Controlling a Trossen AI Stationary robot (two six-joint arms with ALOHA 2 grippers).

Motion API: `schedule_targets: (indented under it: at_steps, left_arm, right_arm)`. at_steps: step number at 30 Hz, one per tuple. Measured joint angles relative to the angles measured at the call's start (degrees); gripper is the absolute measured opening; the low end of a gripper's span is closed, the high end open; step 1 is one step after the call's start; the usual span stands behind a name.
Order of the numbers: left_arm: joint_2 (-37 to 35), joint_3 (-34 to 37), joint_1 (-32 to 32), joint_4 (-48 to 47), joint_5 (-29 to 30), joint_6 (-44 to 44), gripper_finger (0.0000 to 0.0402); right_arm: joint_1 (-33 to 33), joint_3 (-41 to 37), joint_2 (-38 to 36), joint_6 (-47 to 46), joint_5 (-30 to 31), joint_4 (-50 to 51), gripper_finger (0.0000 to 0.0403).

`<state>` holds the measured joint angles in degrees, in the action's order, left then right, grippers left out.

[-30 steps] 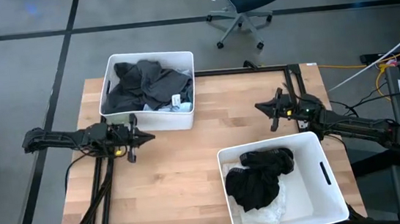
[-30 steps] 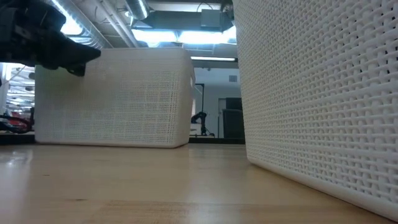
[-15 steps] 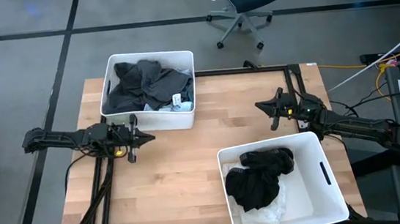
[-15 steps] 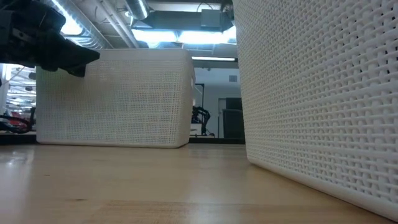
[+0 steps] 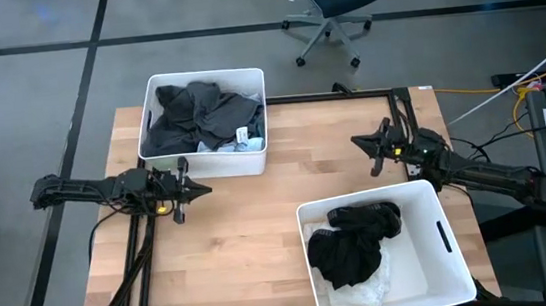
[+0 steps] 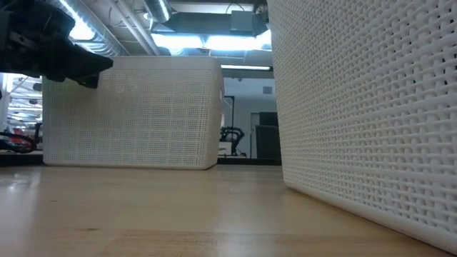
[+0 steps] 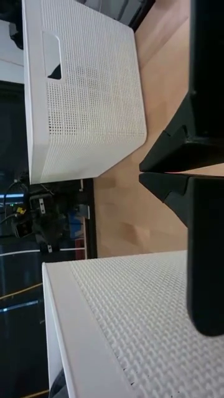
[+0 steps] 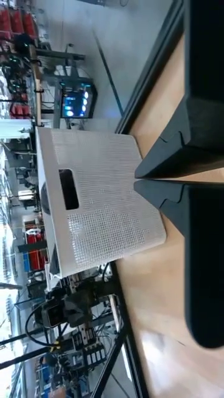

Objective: Sort clothes
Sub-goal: Return to Home Position

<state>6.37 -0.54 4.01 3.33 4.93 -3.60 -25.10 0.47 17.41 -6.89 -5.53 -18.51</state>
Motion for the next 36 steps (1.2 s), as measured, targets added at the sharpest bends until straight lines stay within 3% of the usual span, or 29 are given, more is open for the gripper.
schedule_targets:
  at_steps: [8, 10, 13, 20, 36]
  left_arm:
    - [0.00, 0.00, 0.00, 0.00, -0.14, 0.00, 0.0001]
    - [-0.01, 0.00, 0.00, -0.05, -0.20, -0.02, 0.0001]
    - [-0.04, 0.00, 0.02, -0.43, -0.30, -0.16, 0.0001]
    - [0.28, 0.00, 0.01, -2.14, -0.81, -0.03, 0.0001]
    - [0.26, 0.00, 0.02, -2.18, -0.90, 0.00, 0.0001]
  right_arm:
    - [-0.01, -0.04, -14.07, 0.32, -1.51, 16.02, 0.0017]
    - [0.00, 0.06, -17.19, -0.72, -1.53, 16.20, 0.0017]
    - [-0.03, 0.07, -17.24, -0.60, -2.50, 15.67, 0.0017]
    - [-0.04, 0.07, -16.57, -0.61, 4.71, 17.18, 0.0017]
    - [-0.04, 0.07, -16.55, -0.66, 4.61, 17.27, 0.0017]
